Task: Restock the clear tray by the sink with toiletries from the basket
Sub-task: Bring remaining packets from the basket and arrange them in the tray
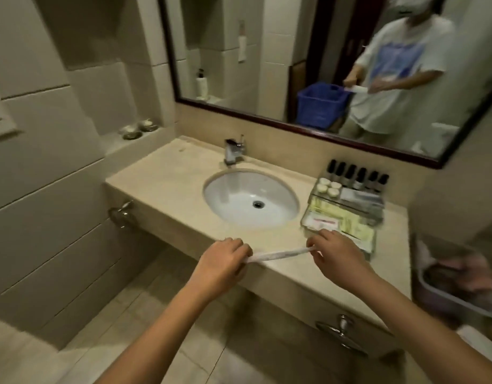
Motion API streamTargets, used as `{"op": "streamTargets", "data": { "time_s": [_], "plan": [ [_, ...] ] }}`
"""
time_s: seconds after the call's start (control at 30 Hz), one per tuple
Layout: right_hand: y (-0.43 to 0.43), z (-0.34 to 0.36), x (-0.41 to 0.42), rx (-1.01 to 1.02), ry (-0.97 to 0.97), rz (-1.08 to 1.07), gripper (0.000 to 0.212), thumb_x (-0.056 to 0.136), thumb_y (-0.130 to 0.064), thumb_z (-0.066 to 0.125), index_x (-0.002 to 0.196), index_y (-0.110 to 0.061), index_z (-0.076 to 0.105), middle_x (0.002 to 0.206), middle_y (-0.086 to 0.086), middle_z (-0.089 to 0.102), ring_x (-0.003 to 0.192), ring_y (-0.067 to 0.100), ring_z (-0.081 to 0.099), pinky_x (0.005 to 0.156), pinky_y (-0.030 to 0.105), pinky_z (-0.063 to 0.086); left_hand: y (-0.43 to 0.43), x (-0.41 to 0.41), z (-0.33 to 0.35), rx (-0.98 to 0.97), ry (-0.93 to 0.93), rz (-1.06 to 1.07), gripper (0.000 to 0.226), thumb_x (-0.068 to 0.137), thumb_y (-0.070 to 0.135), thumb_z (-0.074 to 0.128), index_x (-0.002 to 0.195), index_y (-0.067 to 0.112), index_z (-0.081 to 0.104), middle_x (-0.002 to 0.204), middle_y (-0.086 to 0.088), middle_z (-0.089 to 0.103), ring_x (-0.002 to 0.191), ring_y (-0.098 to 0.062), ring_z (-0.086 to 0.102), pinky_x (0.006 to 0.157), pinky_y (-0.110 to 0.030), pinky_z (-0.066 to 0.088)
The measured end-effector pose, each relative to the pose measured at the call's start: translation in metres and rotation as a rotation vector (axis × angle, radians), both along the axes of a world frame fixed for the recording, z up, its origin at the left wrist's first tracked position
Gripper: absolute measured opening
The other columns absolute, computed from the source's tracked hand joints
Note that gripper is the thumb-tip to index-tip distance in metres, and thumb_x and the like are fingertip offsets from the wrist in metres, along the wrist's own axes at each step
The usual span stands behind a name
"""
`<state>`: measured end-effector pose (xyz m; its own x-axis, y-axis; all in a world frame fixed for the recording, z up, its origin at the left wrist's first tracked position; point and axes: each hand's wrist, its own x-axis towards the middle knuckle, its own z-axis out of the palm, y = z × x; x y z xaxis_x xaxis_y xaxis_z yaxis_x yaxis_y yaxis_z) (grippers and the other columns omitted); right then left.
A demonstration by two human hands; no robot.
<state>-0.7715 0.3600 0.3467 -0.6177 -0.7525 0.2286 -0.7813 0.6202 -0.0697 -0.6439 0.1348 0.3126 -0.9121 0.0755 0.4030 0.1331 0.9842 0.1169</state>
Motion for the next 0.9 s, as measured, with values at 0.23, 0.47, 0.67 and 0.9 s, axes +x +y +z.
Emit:
{"op": "streamTargets", "data": {
  "time_s": [0.23,0.47,0.67,0.9],
  "plan": [
    [0.058,-0.029,-0.038,-0.027,-0.142,-0.366,0.044,0.088,-0.026,0.059,0.131,-0.021,0.048,0.125,0.001,0.056,0.112,0.025,0.055,0.09,0.035,0.045,0.015,-0.101,-0.028,-0.1,0.352,-0.366,0.014,0.076,0.007,0.056,0.085,0.015,0.049,0.069,-0.003,0.059,0.06,-0.017,0.047,0.051,-0.025,0.037],
    [0.034,-0.056,-0.063,-0.31,-0.605,-0.678,0.061,0.09,-0.021,0.06,0.143,-0.023,0.031,0.148,0.001,0.033,0.135,0.017,0.035,0.11,0.027,0.031,-0.013,-0.187,-0.06,-0.123,0.355,-0.641,0.017,0.079,0.013,0.066,0.085,0.016,0.051,0.074,-0.001,0.059,0.065,-0.016,0.046,0.062,-0.024,0.037],
    [0.009,-0.068,-0.08,-1.069,-1.014,-1.154,0.027,0.091,-0.008,0.058,0.118,-0.01,0.054,0.12,0.012,0.056,0.095,0.022,0.061,0.073,0.028,0.053,-0.019,-0.24,-0.071,-0.048,0.315,-0.766,0.015,0.079,0.013,0.066,0.087,0.016,0.053,0.076,-0.003,0.063,0.067,-0.017,0.053,0.069,-0.025,0.042],
    [0.032,-0.072,-0.099,-1.233,-1.12,-1.22,0.011,0.085,0.005,0.06,0.085,-0.005,0.062,0.097,0.011,0.059,0.082,0.019,0.061,0.055,0.019,0.057,-0.012,-0.267,-0.083,0.128,-0.183,-0.718,0.05,0.055,0.019,0.083,0.092,0.022,0.049,0.096,-0.002,0.066,0.08,-0.021,0.065,0.067,-0.022,0.051]
  ]
}}
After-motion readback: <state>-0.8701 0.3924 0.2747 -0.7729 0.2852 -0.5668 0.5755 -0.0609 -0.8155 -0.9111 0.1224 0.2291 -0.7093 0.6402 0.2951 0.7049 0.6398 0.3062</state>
